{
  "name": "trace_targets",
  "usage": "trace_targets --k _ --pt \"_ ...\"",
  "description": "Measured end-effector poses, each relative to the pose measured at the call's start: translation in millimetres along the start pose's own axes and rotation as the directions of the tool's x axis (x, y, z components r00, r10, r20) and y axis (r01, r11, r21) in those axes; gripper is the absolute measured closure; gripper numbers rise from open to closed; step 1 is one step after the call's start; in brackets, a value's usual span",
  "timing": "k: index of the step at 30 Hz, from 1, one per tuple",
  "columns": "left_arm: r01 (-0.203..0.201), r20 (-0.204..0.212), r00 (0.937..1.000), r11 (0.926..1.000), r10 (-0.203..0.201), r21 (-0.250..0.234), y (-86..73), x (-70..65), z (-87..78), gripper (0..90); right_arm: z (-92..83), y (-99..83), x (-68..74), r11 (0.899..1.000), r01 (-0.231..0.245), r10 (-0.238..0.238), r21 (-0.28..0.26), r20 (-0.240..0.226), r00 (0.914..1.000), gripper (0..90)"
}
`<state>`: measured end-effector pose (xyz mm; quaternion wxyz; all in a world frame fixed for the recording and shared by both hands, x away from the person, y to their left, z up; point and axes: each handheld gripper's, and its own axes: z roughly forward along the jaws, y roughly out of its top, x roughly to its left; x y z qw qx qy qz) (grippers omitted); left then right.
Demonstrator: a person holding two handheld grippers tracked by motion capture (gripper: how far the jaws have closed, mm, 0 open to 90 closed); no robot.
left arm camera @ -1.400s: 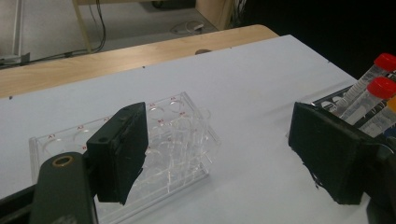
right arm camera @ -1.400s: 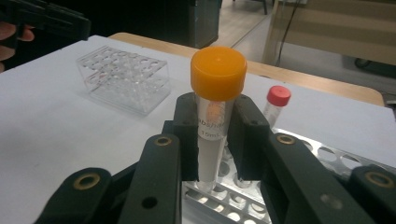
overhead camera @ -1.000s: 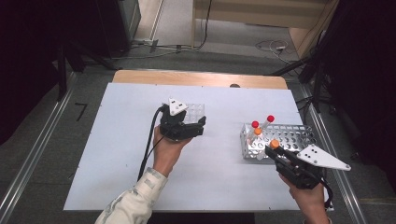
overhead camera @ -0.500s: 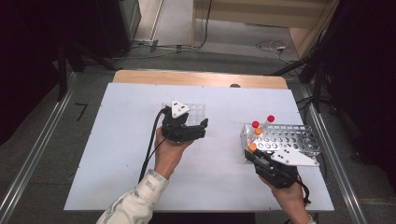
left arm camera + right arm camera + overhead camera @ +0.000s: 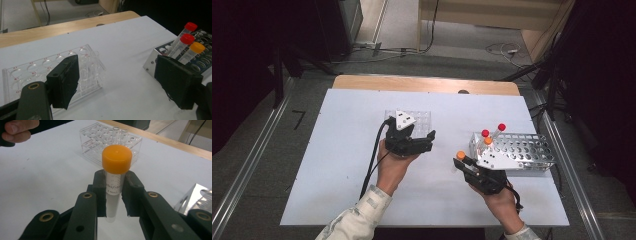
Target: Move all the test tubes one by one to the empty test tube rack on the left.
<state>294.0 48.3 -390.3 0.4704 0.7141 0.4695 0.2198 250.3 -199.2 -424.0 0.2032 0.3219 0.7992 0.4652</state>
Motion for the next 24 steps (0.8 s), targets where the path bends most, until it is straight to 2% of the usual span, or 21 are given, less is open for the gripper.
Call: trace_targets --k 16,21,24 --pt "-0.034 0.045 0.9984 0.9994 0.034 0.005 -0.4 -15.6 -6.8 20.5 36.5 16.5 6.6 1.000 -0.008 0.008 0.015 -0.001 1.0000 71.7" --pt "-0.045 0.077 0.9960 0.9989 0.044 0.013 -2.1 -21.3 -5.0 23.6 45.7 22.2 9.4 1.000 -0.019 0.019 0.015 -0.003 0.9998 71.7" --pt "-0.048 0.101 0.9938 0.9987 0.046 0.015 -3.1 -23.5 -3.6 29.4 50.9 25.8 11.7 1.000 -0.015 0.015 0.011 -0.006 0.9999 71.7"
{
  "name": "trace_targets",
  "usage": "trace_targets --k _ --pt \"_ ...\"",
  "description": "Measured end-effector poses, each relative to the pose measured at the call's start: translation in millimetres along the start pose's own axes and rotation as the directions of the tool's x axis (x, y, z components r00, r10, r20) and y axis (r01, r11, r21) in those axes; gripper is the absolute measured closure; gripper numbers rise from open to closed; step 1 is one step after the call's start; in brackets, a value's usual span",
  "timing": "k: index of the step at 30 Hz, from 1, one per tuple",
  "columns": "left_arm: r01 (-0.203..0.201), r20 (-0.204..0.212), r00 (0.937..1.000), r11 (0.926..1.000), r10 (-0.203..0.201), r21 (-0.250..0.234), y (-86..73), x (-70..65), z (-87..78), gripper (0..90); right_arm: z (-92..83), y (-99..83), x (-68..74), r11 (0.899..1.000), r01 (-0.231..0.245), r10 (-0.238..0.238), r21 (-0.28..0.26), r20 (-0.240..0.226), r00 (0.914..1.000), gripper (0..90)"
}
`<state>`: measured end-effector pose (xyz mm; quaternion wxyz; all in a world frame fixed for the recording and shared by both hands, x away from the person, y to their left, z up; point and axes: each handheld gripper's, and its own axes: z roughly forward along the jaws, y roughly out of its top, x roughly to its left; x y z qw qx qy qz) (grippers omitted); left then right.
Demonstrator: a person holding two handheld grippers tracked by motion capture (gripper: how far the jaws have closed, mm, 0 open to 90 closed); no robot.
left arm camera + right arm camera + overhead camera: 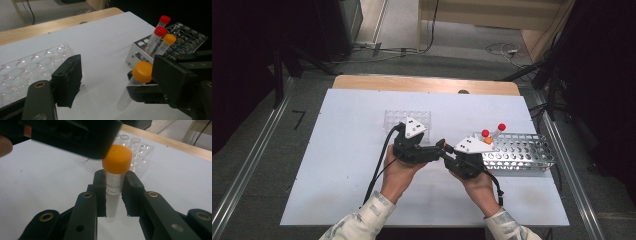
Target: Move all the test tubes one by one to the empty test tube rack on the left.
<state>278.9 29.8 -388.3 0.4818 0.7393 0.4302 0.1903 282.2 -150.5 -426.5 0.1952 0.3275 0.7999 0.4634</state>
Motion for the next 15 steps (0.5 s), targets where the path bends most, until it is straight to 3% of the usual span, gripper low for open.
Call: trace_targets --k 8,15 --pt "-0.011 0.066 0.9977 0.9997 0.010 0.021 -3.7 0.5 2.3 56.3 5.4 4.1 5.5 1.000 0.001 -0.001 -0.004 -0.007 1.0000 71.7" --pt "-0.015 0.085 0.9963 0.9994 0.012 0.031 -6.6 -0.2 5.1 68.2 6.0 4.2 5.6 1.000 0.002 -0.002 -0.005 -0.006 1.0000 71.6"
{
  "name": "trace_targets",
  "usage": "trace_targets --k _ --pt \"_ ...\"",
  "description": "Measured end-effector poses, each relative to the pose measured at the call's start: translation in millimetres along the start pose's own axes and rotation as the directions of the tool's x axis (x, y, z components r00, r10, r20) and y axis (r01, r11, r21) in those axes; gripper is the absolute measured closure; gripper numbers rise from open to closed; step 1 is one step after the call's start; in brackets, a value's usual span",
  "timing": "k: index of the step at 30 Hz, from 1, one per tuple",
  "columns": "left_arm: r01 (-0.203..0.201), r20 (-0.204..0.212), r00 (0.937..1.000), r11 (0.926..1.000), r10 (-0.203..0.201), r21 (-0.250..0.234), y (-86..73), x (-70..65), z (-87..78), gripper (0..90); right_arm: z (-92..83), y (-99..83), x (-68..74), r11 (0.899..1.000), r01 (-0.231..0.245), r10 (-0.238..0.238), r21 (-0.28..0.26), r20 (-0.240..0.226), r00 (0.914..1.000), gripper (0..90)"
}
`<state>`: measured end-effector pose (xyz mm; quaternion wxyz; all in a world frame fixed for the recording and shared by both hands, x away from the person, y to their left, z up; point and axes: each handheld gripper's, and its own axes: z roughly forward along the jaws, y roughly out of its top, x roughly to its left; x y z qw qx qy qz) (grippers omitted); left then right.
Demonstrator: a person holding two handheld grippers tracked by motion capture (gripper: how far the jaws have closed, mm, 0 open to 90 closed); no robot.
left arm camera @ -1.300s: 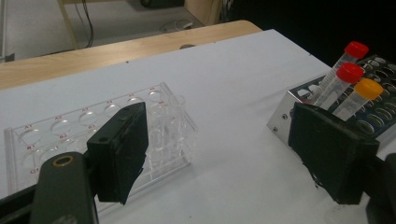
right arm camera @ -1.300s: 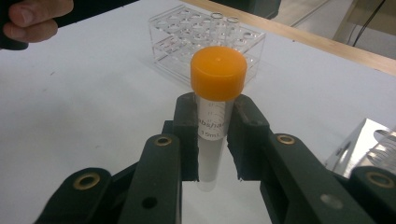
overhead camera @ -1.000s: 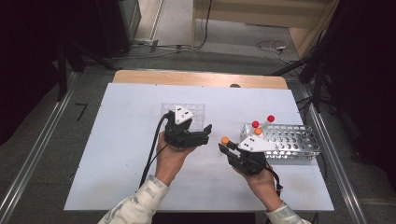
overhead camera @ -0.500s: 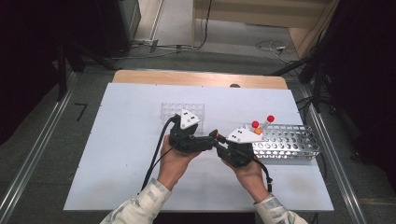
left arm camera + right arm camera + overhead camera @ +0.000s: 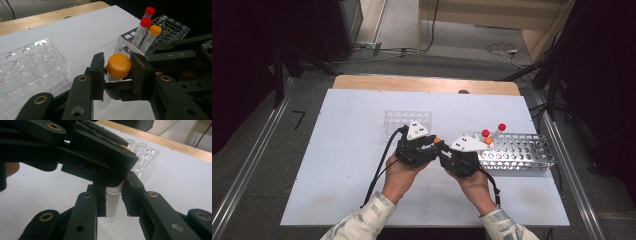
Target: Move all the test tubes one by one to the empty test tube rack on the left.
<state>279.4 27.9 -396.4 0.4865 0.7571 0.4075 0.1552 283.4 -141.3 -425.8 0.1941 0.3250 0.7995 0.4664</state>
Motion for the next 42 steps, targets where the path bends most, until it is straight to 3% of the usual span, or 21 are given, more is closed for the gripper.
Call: trace_targets --k 7,12,24,33,42 --pt "-0.009 -0.002 1.0000 0.9999 0.009 0.005 1.6 0.6 -0.1 70.1 0.0 -0.4 -0.4 1.000 0.003 -0.003 0.001 -0.001 1.0000 70.0" --pt "-0.005 -0.023 0.9997 1.0000 0.005 -0.003 5.1 4.0 -3.5 70.1 -2.8 -0.2 -1.1 1.000 -0.003 0.003 0.010 -0.030 0.9995 48.5" --pt "0.033 -0.119 0.9921 0.9983 -0.039 -0.047 17.4 34.0 -18.7 70.1 -27.8 -10.6 -11.2 1.000 0.007 -0.006 0.023 -0.050 0.9988 24.2" --pt "0.043 -0.182 0.9817 0.9965 -0.055 -0.072 32.6 52.8 -26.8 70.1 -54.3 -28.8 -21.6 0.999 -0.007 0.009 0.032 -0.038 0.9992 20.0" --pt "0.045 -0.224 0.9726 0.9957 -0.062 -0.081 46.1 65.8 -20.6 70.2 -73.1 -39.6 -33.7 0.999 -0.044 0.045 0.021 -0.013 0.9989 20.1"
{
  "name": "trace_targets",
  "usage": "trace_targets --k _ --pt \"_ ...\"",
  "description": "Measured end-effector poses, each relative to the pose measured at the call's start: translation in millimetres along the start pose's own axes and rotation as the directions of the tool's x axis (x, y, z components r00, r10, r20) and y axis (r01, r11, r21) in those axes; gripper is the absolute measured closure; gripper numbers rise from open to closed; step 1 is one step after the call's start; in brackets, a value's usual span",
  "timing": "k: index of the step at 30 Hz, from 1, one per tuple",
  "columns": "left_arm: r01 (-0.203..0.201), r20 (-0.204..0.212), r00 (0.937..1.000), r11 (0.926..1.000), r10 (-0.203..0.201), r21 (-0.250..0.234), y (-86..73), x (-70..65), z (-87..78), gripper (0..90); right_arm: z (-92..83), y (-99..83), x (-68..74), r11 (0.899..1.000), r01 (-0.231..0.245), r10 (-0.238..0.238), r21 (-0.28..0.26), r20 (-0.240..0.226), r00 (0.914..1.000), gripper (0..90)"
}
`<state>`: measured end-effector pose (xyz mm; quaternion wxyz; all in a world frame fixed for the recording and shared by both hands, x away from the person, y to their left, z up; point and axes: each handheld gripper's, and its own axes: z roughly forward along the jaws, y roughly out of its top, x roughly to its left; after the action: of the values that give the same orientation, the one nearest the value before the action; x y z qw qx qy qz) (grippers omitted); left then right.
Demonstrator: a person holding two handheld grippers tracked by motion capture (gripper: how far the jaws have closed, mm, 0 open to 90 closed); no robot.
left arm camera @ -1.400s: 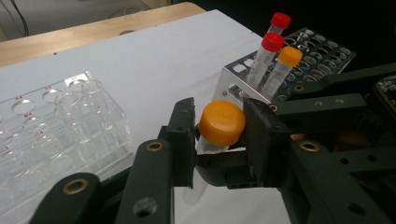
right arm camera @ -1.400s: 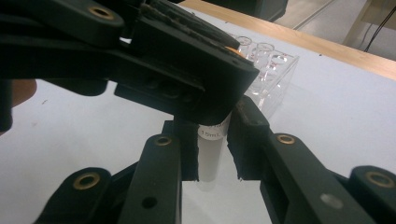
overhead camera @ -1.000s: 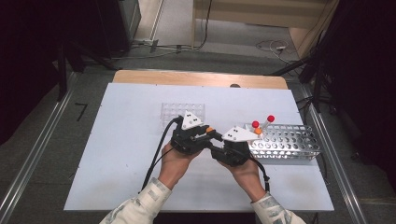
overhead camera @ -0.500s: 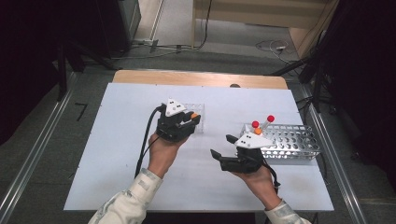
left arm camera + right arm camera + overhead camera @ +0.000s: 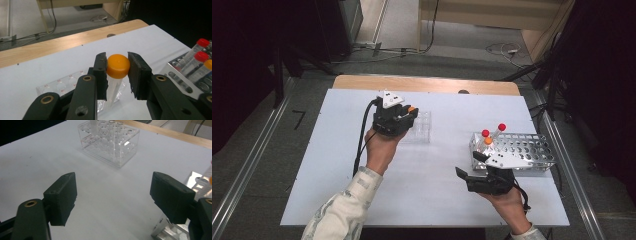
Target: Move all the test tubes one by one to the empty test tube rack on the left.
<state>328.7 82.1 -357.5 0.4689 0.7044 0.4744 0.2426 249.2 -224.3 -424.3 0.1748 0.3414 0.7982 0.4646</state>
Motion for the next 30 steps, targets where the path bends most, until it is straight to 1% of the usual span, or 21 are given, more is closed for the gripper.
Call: trace_targets --k 4,8,11,16,19,22,27,30 --pt "0.004 -0.020 0.9998 1.0000 -0.004 -0.003 3.9 3.7 7.2 70.2 -4.2 -3.9 -6.2 1.000 -0.014 0.014 0.000 0.013 0.9998 20.1" --pt "0.002 -0.035 0.9994 1.0000 -0.002 0.002 3.6 4.7 16.5 70.2 -7.2 -6.1 -10.7 1.000 -0.027 0.027 -0.004 0.022 0.9994 20.1" --pt "-0.016 -0.052 0.9985 0.9998 0.017 0.006 1.8 3.9 21.9 70.2 -9.4 -7.8 -12.7 0.999 -0.040 0.040 -0.004 0.028 0.9988 20.1" --pt "-0.015 -0.055 0.9984 0.9999 0.015 0.001 -1.0 2.3 26.1 70.1 -10.6 -8.7 -15.2 0.999 -0.045 0.045 -0.008 0.032 0.9985 20.3" --pt "-0.019 -0.064 0.9978 0.9998 0.020 0.003 -4.9 2.1 28.1 70.1 -10.9 -8.8 -15.1 0.999 -0.045 0.045 -0.008 0.031 0.9985 20.3" --pt "-0.012 -0.069 0.9975 0.9999 0.012 0.008 -11.0 2.9 31.0 70.1 -11.0 -8.9 -15.5 0.999 -0.047 0.048 -0.008 0.034 0.9983 20.4" --pt "-0.004 -0.076 0.9971 0.9997 0.006 0.024 -21.5 5.0 36.7 70.1 -10.7 -9.0 -15.9 0.999 -0.045 0.045 -0.006 0.036 0.9983 20.5" --pt "-0.004 -0.082 0.9966 0.9992 0.007 0.041 -28.0 5.3 41.4 70.1 -10.3 -9.1 -15.7 0.999 -0.048 0.048 -0.003 0.034 0.9983 20.4"
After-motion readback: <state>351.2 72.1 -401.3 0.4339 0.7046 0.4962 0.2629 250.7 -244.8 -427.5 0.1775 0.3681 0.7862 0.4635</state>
